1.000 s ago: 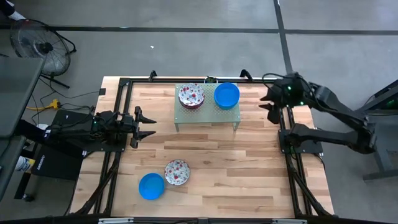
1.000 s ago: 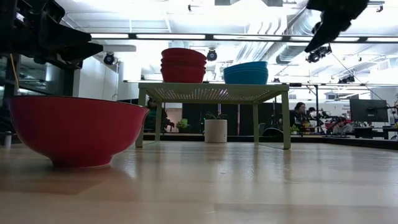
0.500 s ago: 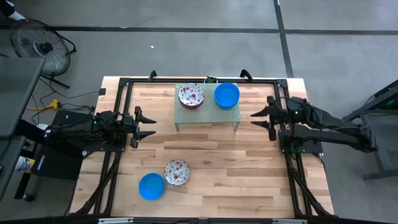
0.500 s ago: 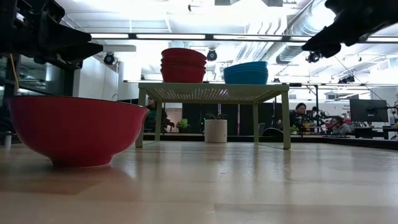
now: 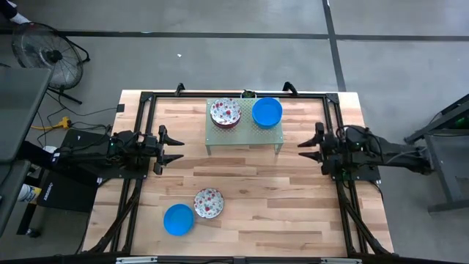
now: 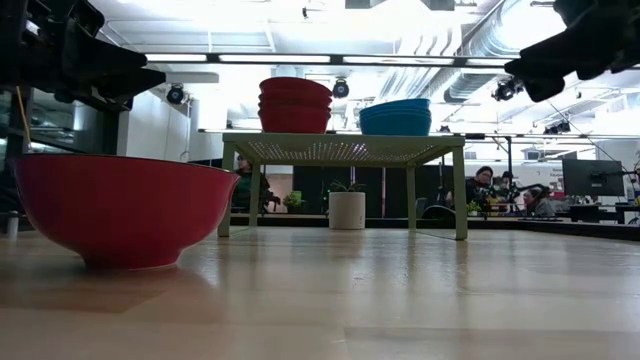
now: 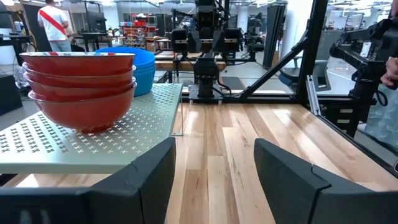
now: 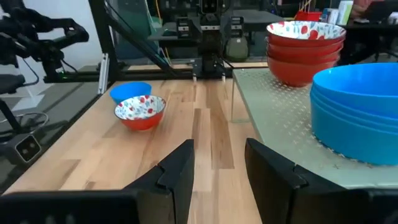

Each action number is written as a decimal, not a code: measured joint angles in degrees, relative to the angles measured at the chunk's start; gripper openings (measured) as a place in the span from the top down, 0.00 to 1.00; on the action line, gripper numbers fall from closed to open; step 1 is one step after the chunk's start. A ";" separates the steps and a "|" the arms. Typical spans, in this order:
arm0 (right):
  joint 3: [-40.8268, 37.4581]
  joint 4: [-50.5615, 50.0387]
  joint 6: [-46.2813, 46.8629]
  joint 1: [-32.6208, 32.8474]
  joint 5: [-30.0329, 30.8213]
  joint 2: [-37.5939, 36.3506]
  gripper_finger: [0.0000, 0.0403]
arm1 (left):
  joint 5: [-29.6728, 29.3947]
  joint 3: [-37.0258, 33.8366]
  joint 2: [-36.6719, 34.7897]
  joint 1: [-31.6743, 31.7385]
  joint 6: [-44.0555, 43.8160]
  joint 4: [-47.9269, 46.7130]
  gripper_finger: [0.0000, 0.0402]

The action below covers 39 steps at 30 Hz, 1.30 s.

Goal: Pick & Place Mini bowls
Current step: Stack the patterned red bowl on the patterned red bowl on the shelf

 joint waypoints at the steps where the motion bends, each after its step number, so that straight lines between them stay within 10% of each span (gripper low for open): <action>1: -0.22 -0.04 0.01 0.34 0.01 -0.59 0.68 | 0.01 0.00 0.02 0.02 -0.02 -0.02 0.47; 39: -0.25 0.39 1.04 3.73 0.23 -2.08 0.68 | 0.02 0.00 0.00 0.01 -0.01 0.00 0.47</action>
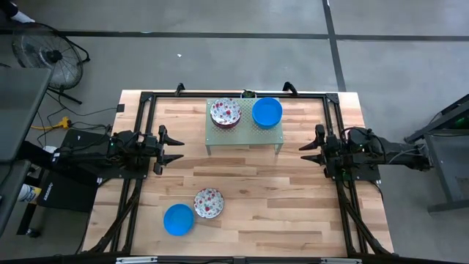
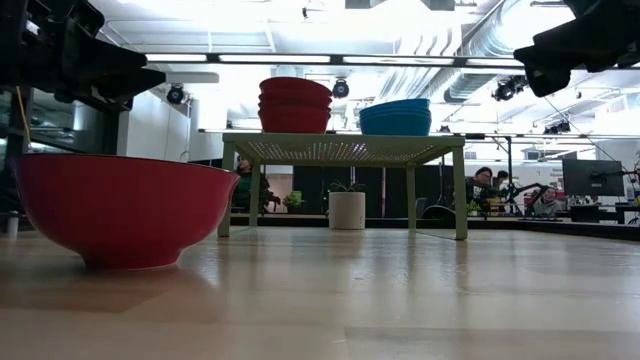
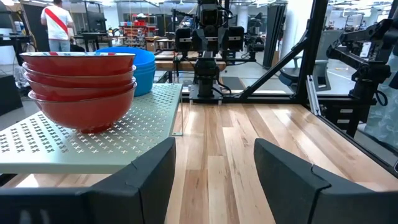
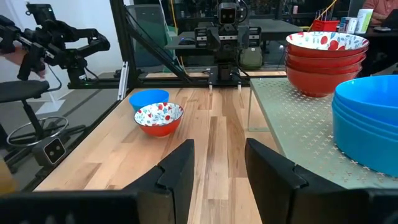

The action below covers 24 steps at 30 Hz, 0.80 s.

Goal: Pick & Place Mini bowls
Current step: Stack the patterned red bowl on the patterned red bowl on the shelf

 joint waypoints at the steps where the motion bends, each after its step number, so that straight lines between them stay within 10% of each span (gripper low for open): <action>1: 0.00 -0.01 0.00 0.00 0.00 0.00 0.68 | 0.00 0.00 0.00 0.00 0.01 0.00 0.47; 16: 0.02 -0.01 0.00 -0.02 0.00 0.00 0.68 | -3.52 0.01 0.66 0.01 -0.01 -0.92 0.47; 24: 0.02 -0.03 0.00 -0.02 0.00 0.00 0.68 | -1.62 4.54 13.58 -0.01 -1.19 -4.55 0.47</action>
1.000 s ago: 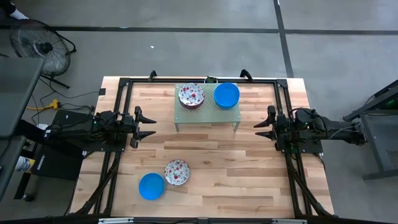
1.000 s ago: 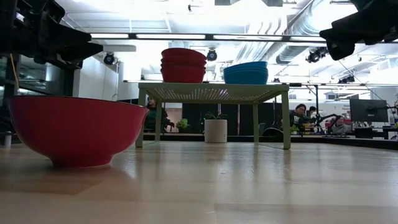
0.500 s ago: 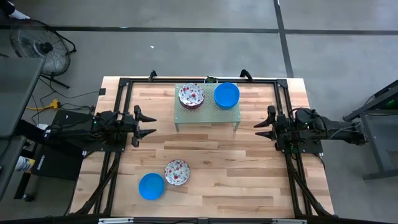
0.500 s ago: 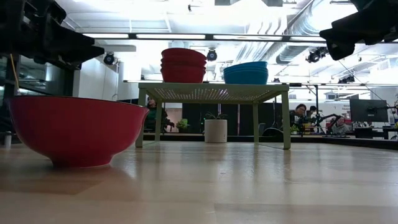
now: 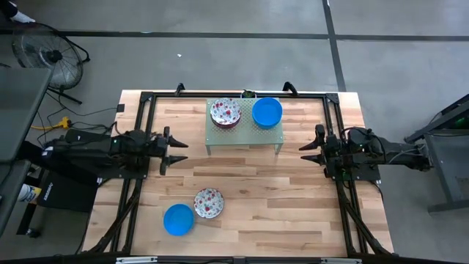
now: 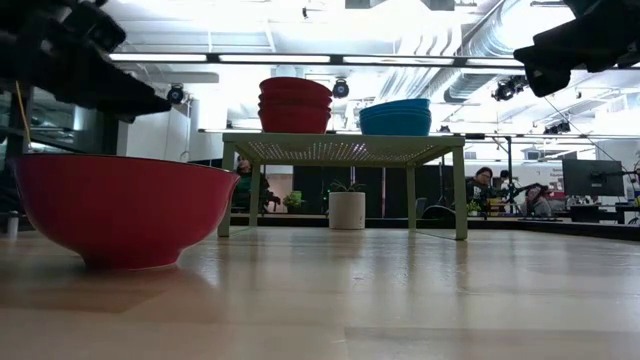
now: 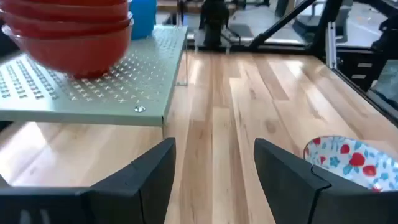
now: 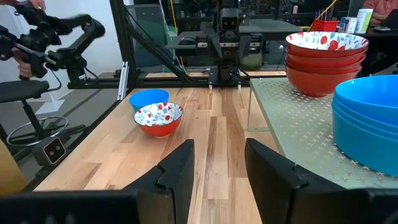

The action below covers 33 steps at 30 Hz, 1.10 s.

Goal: Pick & Place Mini bowls
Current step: Stack the patterned red bowl on the patterned red bowl on the shelf

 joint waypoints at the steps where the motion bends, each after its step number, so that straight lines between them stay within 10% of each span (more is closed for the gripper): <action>1: 0.00 0.00 0.00 0.00 0.00 0.00 0.68 | 0.00 1.58 2.39 0.00 -0.85 -0.45 0.47; 17: 0.02 0.00 0.00 0.00 0.00 0.01 0.68 | 6.57 24.83 35.25 -0.81 -30.64 -13.91 0.47; 33: 0.02 0.00 0.00 0.00 0.00 0.07 0.68 | 0.97 36.23 59.62 -18.07 -59.05 -20.47 0.47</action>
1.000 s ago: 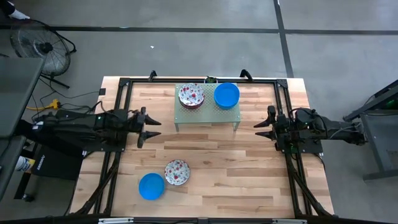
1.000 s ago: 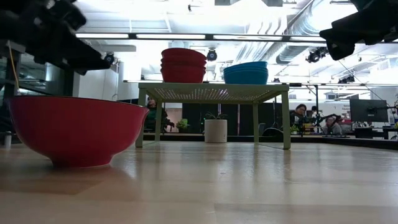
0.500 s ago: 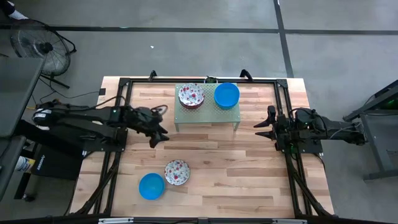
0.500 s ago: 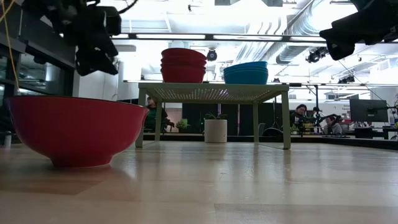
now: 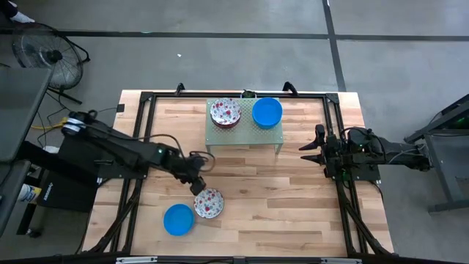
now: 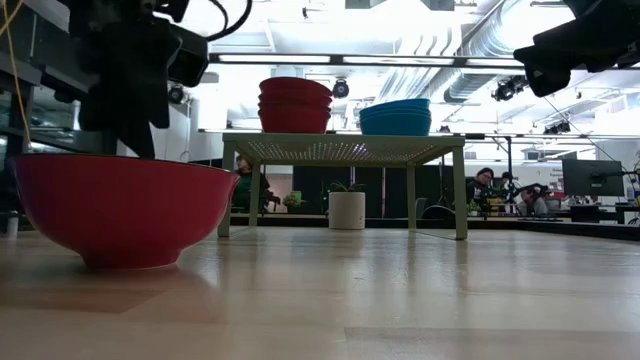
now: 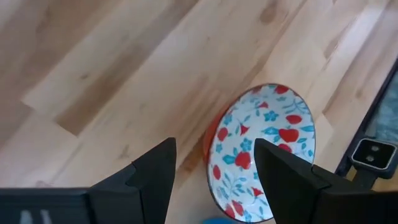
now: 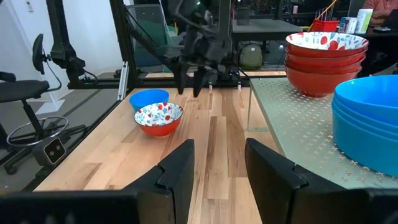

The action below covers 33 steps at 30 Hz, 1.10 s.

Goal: Pick & Place Mini bowls
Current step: Stack the patterned red bowl on the patterned red bowl on the shelf

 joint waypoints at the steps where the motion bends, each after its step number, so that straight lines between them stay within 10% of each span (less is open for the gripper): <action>1: 0.00 0.02 0.00 0.00 0.00 0.00 0.68 | -0.20 0.67 1.03 -0.52 -0.49 -0.16 0.47; 33: 0.00 0.02 0.00 0.02 0.00 0.00 0.68 | 5.65 6.68 16.82 -2.57 1.96 -2.52 0.47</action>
